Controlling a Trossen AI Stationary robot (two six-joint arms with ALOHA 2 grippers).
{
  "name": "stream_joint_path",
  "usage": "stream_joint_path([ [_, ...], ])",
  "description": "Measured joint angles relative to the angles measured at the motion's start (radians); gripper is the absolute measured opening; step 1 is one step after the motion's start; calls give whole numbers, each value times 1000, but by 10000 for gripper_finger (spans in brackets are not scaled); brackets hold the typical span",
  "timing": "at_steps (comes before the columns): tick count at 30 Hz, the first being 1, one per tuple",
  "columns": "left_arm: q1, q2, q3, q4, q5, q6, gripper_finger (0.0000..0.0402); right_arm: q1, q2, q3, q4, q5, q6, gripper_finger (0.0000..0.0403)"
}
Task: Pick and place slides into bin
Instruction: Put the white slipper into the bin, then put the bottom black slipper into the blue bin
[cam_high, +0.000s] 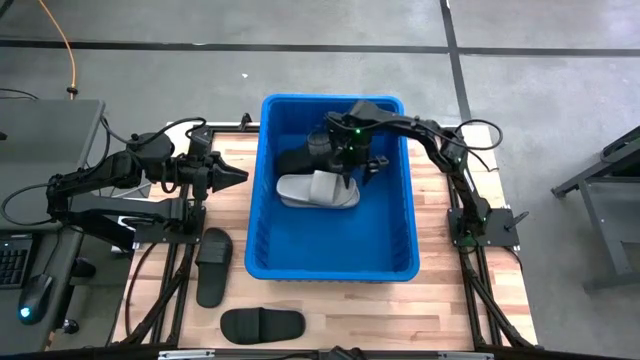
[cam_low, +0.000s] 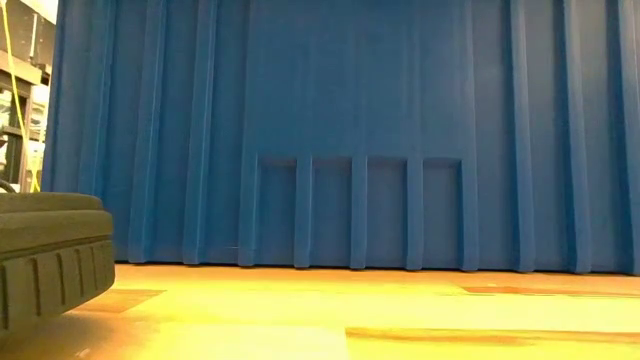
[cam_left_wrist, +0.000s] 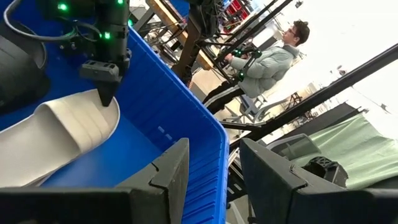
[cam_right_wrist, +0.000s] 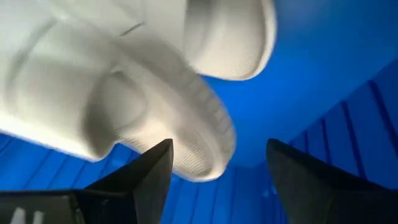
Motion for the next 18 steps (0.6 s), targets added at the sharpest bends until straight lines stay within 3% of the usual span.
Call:
stream_joint_path([
  [6,0,19,0,0,0,7,133,-21,0,0,-2,-65,24,245],
  [13,0,59,0,1,27,9,133,-27,-4,0,-2,-218,21,245],
  [18,0,70,0,1,32,9,133,-27,-11,52,-4,-218,-6,245],
])
